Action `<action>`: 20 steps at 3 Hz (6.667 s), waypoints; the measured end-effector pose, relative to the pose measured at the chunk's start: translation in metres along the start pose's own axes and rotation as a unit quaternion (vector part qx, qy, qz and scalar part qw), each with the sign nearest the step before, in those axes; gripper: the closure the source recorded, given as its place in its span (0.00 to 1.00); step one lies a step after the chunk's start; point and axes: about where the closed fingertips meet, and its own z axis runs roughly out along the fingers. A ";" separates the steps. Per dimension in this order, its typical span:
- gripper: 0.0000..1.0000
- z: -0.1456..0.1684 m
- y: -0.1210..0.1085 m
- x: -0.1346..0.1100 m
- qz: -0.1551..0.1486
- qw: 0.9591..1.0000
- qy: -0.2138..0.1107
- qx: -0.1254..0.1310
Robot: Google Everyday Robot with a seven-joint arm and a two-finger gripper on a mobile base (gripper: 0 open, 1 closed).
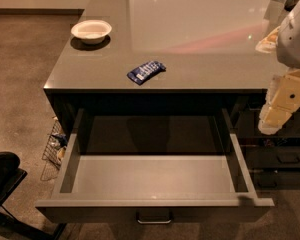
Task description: Close top drawer
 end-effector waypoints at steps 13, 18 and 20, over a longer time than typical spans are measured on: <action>1.00 0.348 0.197 0.101 0.040 0.972 -0.222 -0.067; 1.00 0.378 0.035 0.030 -0.052 0.974 -0.217 0.019; 1.00 0.393 -0.012 0.035 -0.053 0.976 -0.210 0.032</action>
Offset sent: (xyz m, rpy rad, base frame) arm -0.0754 -0.0325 -0.0230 0.0391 0.0054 -0.0338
